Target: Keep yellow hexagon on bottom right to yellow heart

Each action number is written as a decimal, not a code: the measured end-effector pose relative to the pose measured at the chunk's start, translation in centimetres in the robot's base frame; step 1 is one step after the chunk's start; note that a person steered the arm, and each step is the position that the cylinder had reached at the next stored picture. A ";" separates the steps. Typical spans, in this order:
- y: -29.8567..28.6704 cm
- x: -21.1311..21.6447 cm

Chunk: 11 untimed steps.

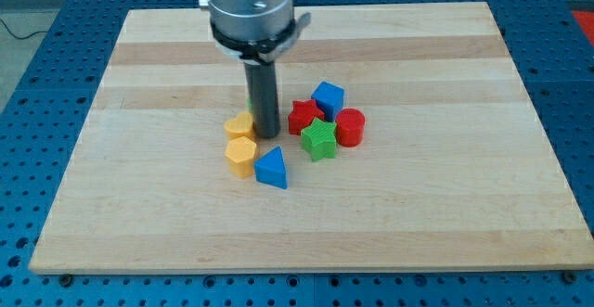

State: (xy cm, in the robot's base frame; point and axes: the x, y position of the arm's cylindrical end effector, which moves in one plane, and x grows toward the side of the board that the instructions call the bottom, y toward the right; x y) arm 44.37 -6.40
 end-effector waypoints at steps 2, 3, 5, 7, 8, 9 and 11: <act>-4.7 -0.2; -10.6 -0.5; -9.1 -0.7; -0.8 1.8; -0.1 3.0; -0.1 3.1; 3.9 4.0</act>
